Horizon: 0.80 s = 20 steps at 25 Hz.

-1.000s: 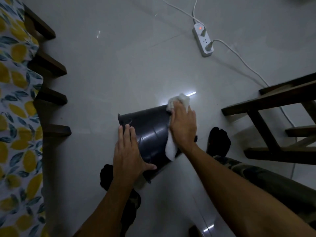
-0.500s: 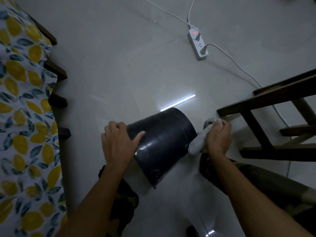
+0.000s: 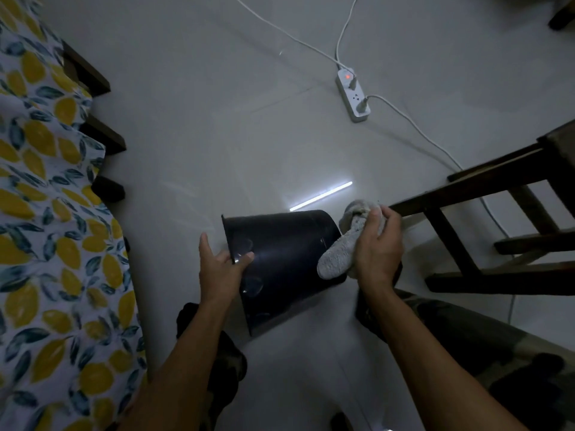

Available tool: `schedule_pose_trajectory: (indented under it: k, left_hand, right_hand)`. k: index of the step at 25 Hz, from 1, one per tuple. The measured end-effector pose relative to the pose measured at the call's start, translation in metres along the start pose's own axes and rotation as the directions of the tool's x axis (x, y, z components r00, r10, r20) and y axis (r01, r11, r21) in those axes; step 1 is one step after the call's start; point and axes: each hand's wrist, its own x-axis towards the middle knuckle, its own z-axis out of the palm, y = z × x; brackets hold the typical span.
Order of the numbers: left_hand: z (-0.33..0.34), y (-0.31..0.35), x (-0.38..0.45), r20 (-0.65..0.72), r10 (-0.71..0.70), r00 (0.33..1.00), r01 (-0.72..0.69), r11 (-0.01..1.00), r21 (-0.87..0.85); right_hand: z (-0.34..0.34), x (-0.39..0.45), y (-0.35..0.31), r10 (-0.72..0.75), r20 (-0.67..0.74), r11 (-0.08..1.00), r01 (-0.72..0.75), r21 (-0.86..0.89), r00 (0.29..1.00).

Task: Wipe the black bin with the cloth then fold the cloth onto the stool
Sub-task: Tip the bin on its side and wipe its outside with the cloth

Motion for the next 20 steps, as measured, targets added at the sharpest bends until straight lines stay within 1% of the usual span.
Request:
schedule_pose_trajectory:
  k: [1,2,4,5,7,8,9,10,11,12,13,14,15,16,17,19,20]
  left_hand:
    - [-0.004,-0.004,-0.007,0.032,0.041,0.999,-0.043,0.996,0.074]
    - [-0.008,-0.010,-0.014,0.080,0.046,0.996,-0.059,0.985,0.162]
    - [-0.014,-0.019,-0.029,0.163,0.015,0.987,-0.070,0.939,0.336]
    - [-0.016,-0.023,-0.033,0.157,0.006,0.988,-0.065,0.925,0.374]
    - [-0.017,-0.024,-0.031,0.097,0.021,0.995,-0.050,0.948,0.314]
    - [-0.017,-0.023,-0.027,0.096,0.064,0.993,-0.091,0.947,0.308]
    - [-0.016,-0.023,-0.021,0.133,0.103,0.986,-0.145,0.919,0.366]
    - [-0.013,-0.023,-0.016,0.209,0.115,0.971,-0.199,0.872,0.446]
    - [-0.010,-0.024,-0.012,0.299,0.080,0.951,-0.236,0.814,0.531]
    - [-0.005,-0.030,-0.009,0.393,0.023,0.919,-0.284,0.729,0.622]
    - [0.002,-0.036,-0.011,0.470,-0.027,0.882,-0.353,0.622,0.699]
    - [0.007,-0.046,-0.013,0.516,-0.068,0.854,-0.410,0.522,0.748]
    - [0.008,-0.054,-0.017,0.531,-0.089,0.843,-0.424,0.497,0.757]
    - [0.006,-0.060,-0.020,0.512,-0.110,0.852,-0.378,0.549,0.746]
    - [0.002,-0.063,-0.020,0.467,-0.131,0.875,-0.289,0.633,0.718]
    - [-0.005,-0.061,-0.020,0.338,-0.174,0.925,-0.068,0.798,0.599]
    - [-0.005,-0.058,-0.021,0.248,-0.198,0.948,0.046,0.858,0.511]
  right_hand:
    - [0.001,-0.005,-0.004,-0.019,0.008,1.000,0.019,0.013,1.000]
    - [0.003,-0.010,-0.007,-0.035,0.015,0.999,0.034,0.025,0.999]
    - [0.004,-0.025,-0.012,-0.063,0.025,0.997,0.062,0.041,0.998]
    - [0.004,-0.033,-0.012,-0.083,0.028,0.996,0.082,0.039,0.996]
    - [0.002,-0.049,-0.009,-0.128,0.050,0.992,0.127,0.013,0.991]
    - [0.003,-0.059,-0.005,-0.153,0.080,0.988,0.154,-0.013,0.985]
    - [0.006,-0.069,0.002,-0.187,0.129,0.980,0.195,-0.050,0.974]
    - [0.011,-0.081,0.009,-0.219,0.210,0.968,0.239,-0.075,0.953]
    - [0.018,-0.093,0.018,-0.243,0.327,0.953,0.288,-0.095,0.913]
    - [0.027,-0.105,0.030,-0.278,0.466,0.917,0.376,-0.132,0.840]
    - [0.039,-0.116,0.049,-0.324,0.605,0.826,0.529,-0.193,0.727]
    - [0.049,-0.124,0.069,-0.338,0.716,0.688,0.680,-0.254,0.610]
    - [0.058,-0.128,0.084,-0.330,0.769,0.573,0.764,-0.297,0.547]
    - [0.065,-0.124,0.091,-0.309,0.775,0.552,0.768,-0.325,0.551]
    - [0.071,-0.114,0.092,-0.308,0.749,0.567,0.746,-0.350,0.586]
    - [0.079,-0.090,0.085,-0.327,0.652,0.619,0.676,-0.400,0.685]
    - [0.081,-0.071,0.082,-0.277,0.621,0.643,0.622,-0.447,0.733]
